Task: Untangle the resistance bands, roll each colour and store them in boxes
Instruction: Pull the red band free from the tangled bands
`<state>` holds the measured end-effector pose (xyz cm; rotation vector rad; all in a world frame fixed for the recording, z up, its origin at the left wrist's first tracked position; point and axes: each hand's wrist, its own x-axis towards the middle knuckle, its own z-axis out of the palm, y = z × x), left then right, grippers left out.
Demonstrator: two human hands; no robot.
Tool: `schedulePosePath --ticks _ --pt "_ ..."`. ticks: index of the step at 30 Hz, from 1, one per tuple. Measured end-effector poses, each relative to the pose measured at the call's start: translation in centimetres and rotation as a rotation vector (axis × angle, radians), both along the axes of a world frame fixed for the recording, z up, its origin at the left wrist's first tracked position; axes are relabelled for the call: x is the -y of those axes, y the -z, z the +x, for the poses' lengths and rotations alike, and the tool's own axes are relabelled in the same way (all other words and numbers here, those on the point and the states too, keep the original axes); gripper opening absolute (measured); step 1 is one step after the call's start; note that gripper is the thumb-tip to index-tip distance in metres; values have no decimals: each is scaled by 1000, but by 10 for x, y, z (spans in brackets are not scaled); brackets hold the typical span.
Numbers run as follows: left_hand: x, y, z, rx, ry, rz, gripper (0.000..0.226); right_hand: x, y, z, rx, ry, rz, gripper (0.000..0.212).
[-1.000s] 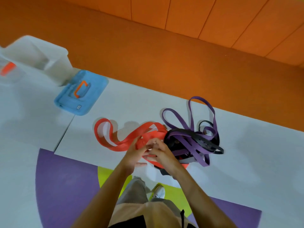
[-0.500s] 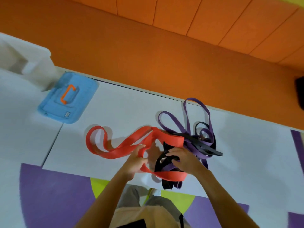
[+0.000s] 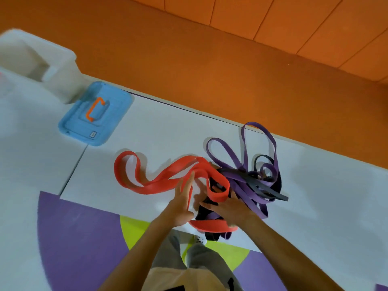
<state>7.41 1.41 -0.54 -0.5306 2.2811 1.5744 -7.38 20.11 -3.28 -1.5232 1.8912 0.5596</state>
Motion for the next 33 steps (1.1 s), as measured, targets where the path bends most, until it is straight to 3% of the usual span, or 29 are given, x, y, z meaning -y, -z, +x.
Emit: schedulePosePath --ticks 4,8,12,15,18,20,25,33 --pt "-14 -4 -22 -40 227 -257 136 -8 5 11 -37 -20 -19 60" --pt "-37 -2 -46 -10 469 -453 111 -12 3 12 -62 -56 40 56" --pt "-58 7 -47 62 276 -672 67 -20 0 6 -67 -65 -41 55" --pt "-59 15 -32 68 109 -649 26 -32 -5 6 -93 -79 -175 44" --pt "-55 20 -9 113 -110 -569 28 -47 -4 -1 -66 -100 -331 36" --pt "-55 26 6 152 -229 -555 22 -53 -2 -5 -76 -61 -403 53" --pt "-75 27 30 131 -420 -538 26 -63 0 -12 -91 -67 -321 50" --pt "-85 9 38 58 -487 -495 9 -88 -23 -32 -12 473 -837 54"
